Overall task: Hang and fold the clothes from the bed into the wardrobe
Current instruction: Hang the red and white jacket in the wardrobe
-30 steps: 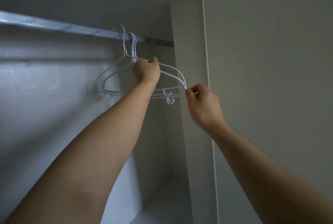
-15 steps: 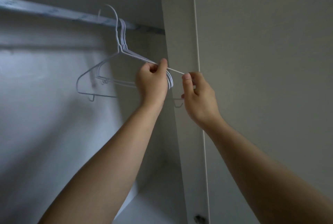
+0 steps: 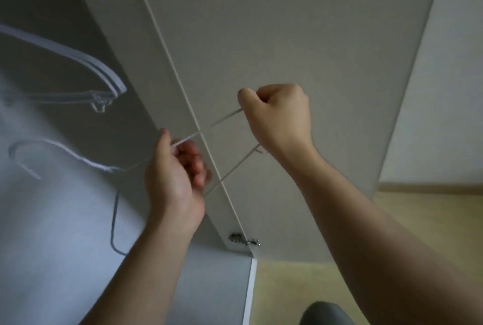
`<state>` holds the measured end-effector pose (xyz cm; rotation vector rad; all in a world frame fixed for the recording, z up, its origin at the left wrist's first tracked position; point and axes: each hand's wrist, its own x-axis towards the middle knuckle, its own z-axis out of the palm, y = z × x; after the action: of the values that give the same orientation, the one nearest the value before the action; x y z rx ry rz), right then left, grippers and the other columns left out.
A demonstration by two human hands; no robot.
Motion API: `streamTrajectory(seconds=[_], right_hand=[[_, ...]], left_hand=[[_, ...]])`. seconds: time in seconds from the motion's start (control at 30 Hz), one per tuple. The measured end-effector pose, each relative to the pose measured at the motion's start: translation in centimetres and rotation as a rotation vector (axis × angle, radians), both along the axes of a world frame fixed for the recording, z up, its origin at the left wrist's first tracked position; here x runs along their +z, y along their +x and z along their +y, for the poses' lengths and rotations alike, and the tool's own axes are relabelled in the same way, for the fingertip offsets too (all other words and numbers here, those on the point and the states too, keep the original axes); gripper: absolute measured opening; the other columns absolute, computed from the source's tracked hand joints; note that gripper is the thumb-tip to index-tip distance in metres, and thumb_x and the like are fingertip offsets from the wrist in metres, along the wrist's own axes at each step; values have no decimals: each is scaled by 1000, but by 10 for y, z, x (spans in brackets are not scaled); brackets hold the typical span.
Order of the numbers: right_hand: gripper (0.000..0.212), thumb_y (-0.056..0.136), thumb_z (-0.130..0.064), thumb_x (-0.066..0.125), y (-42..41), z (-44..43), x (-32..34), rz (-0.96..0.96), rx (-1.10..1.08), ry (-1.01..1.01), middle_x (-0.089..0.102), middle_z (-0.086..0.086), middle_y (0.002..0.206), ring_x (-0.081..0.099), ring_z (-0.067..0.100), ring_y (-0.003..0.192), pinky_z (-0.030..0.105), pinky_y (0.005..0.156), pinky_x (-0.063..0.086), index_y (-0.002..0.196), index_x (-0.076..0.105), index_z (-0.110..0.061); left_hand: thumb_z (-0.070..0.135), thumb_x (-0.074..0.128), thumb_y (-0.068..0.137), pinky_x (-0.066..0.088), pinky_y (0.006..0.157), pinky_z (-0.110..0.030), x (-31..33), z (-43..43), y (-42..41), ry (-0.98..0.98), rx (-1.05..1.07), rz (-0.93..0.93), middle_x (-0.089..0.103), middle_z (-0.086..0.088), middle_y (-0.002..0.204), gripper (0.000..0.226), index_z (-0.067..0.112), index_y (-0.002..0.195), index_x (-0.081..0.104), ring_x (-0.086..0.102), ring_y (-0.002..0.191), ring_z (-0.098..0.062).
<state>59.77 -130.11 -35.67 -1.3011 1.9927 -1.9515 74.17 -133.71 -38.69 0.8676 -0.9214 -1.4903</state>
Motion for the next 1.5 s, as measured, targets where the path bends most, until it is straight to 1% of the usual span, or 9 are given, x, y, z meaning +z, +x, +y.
streamTrajectory(seconds=[0.2,0.43,0.6,0.73,1.0,1.17,1.27,1.33,1.5], right_hand=[[45,72,-33,56,-83,82,70,196,-204,367,22,-3,42,23,17,41,24,43,26,46,25,-13],[36,70,-33,52,-168,217,150,107,-539,757,33,0,44,33,22,39,19,45,23,49,35,-9],[36,74,-34,50,-186,317,212,32,-814,881,41,1,47,41,23,43,22,46,27,51,40,-8],[37,77,-36,49,-196,380,254,-11,-1037,918,45,1,51,43,22,45,23,47,26,51,43,-10],[34,78,-34,49,-233,466,281,-89,-1372,908,51,4,57,48,24,56,26,48,29,58,57,-8],[39,79,-30,49,-280,490,290,-121,-1508,852,38,-1,43,41,20,46,25,46,23,46,43,-8],[43,82,-28,49,-312,501,298,-131,-1567,876,34,-1,41,35,16,43,26,46,21,45,37,-9],[44,82,-27,50,-331,512,300,-143,-1596,876,32,0,39,33,14,40,25,44,21,45,36,-9],[50,91,-31,54,-367,546,289,-260,-1687,790,36,2,39,30,14,40,27,43,27,51,36,-6]], left_hand=[[51,36,101,22,37,-17,38,40,-72,459,-387,-186,36,0,43,57,14,61,53,24,31,-13],[46,36,101,22,35,-18,101,124,-204,697,-905,-718,39,1,45,49,14,67,51,28,31,-13],[53,45,98,25,37,-14,154,198,-289,577,-1241,-975,46,1,46,52,13,66,53,35,31,-11],[60,31,100,31,40,-14,180,256,-344,458,-1396,-1067,51,0,48,60,11,75,55,41,33,-12],[72,25,95,35,45,-20,189,324,-440,-44,-1573,-1160,61,-3,55,75,7,83,62,47,36,-14],[66,31,98,41,46,-22,205,348,-524,-448,-1617,-1057,61,-3,69,61,13,81,56,56,41,-15],[54,41,101,47,45,-22,222,351,-581,-673,-1573,-955,60,1,80,43,13,93,55,63,47,-15],[45,46,102,49,48,-24,224,357,-617,-668,-1610,-859,60,5,86,33,13,102,56,64,50,-15],[35,47,104,53,54,-24,216,390,-680,-543,-1753,-637,71,5,96,21,25,99,65,65,50,-13]])
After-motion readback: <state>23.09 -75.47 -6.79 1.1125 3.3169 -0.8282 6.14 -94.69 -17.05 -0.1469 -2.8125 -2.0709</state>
